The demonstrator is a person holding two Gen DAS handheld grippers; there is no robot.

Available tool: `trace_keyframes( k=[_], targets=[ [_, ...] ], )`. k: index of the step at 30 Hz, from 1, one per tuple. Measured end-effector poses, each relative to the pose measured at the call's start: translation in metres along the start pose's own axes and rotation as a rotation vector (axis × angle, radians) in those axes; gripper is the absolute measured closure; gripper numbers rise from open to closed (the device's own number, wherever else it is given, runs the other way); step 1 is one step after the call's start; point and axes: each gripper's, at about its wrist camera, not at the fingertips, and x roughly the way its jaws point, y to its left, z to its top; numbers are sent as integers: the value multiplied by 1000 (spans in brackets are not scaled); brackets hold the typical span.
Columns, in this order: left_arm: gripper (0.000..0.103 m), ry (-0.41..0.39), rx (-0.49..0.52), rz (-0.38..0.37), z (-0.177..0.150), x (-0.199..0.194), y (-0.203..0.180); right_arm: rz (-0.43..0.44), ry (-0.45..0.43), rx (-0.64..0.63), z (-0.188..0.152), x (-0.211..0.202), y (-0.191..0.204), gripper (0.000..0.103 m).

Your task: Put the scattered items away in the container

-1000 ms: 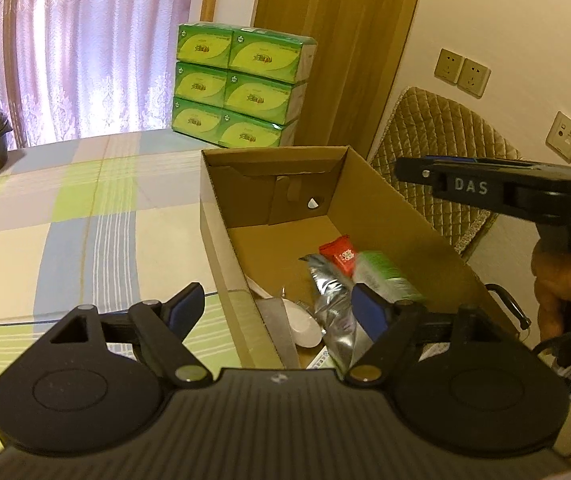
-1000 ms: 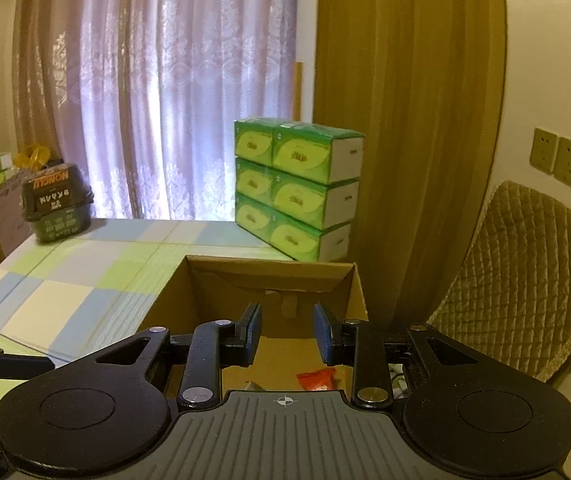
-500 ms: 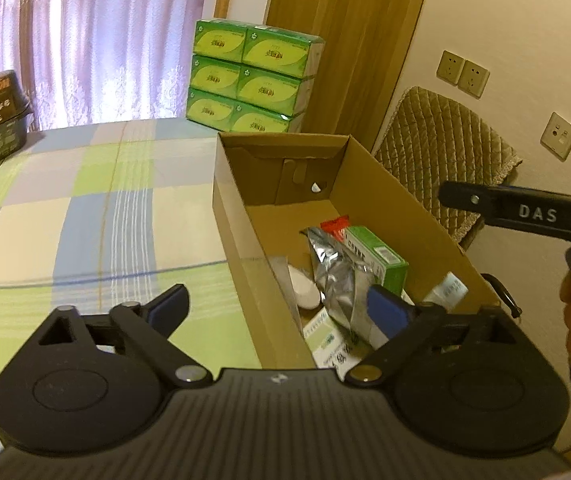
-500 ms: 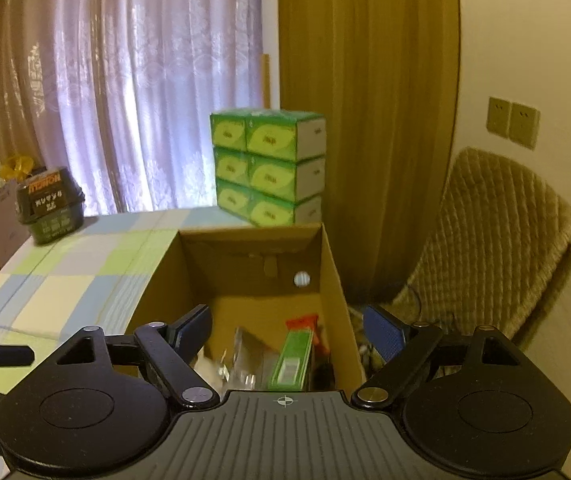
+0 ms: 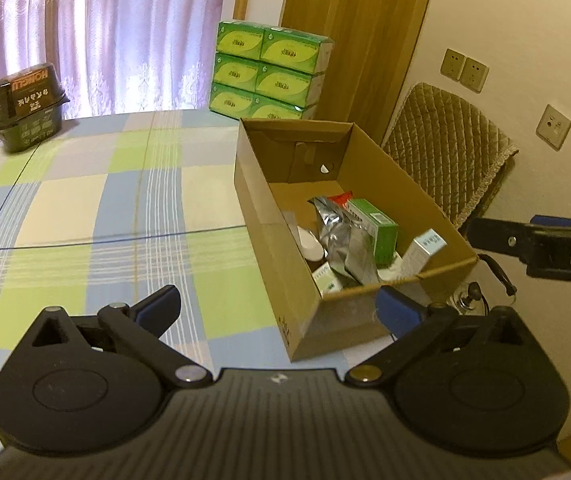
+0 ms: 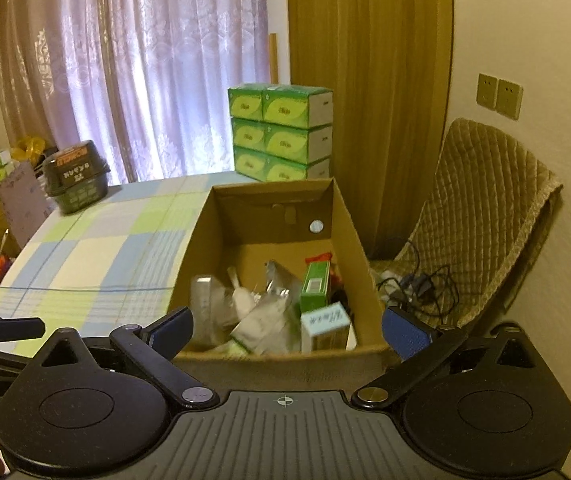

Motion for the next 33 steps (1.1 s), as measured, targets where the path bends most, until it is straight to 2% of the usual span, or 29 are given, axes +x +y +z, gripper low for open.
trace_keyframes(
  k=[10, 22, 33],
  targets=[
    [1, 14, -1, 31, -20, -29, -8, -7, 45, 15, -29, -26, 7, 0],
    [1, 27, -36, 67, -37, -38, -8, -3, 97, 25, -55, -27, 14, 0],
    [1, 39, -27, 72, -45, -41, -14, -3, 99, 29, -59, -30, 15, 0]
  ],
)
